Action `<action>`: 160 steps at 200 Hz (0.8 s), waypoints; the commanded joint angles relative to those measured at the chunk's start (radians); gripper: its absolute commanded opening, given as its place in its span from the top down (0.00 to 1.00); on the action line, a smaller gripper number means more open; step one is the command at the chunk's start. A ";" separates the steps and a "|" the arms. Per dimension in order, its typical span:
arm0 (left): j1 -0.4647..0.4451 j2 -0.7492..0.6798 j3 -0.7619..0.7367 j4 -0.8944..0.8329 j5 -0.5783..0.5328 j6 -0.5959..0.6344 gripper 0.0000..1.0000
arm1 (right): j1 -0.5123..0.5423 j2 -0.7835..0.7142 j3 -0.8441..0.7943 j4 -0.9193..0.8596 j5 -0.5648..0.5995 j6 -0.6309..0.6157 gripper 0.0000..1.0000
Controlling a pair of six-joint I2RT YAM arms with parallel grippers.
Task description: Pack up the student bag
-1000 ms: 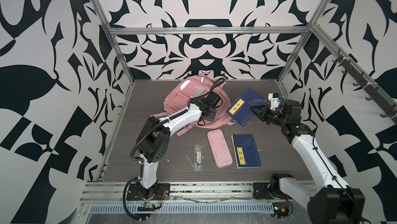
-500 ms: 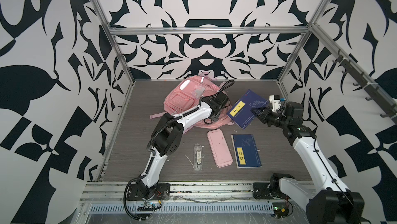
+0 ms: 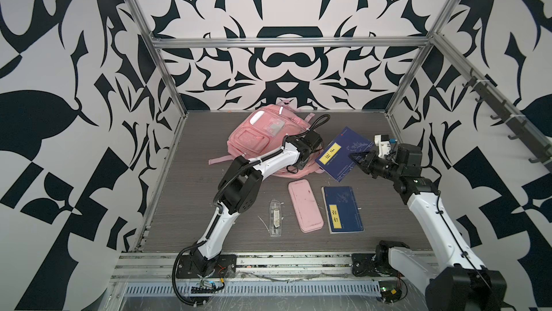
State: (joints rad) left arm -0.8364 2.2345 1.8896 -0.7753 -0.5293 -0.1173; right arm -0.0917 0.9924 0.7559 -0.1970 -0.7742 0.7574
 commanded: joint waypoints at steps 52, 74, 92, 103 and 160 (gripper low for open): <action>0.029 -0.153 0.094 -0.082 -0.009 0.023 1.00 | -0.009 -0.013 0.008 0.045 -0.025 -0.021 1.00; 0.059 -0.237 0.099 -0.089 0.048 0.005 1.00 | -0.009 0.007 0.010 0.065 -0.027 -0.020 1.00; 0.102 -0.304 0.091 -0.083 0.139 -0.018 1.00 | -0.009 0.018 0.010 0.086 -0.028 -0.015 1.00; 0.131 -0.351 0.069 -0.060 0.223 -0.027 1.00 | -0.009 0.025 0.009 0.099 -0.025 -0.011 1.00; 0.221 -0.495 -0.082 0.087 0.463 -0.050 1.00 | -0.009 0.083 -0.011 0.261 -0.053 0.094 1.00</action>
State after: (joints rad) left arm -0.6182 1.7763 1.8359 -0.7784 -0.1875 -0.1421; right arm -0.0971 1.0706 0.7403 -0.0959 -0.7860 0.7925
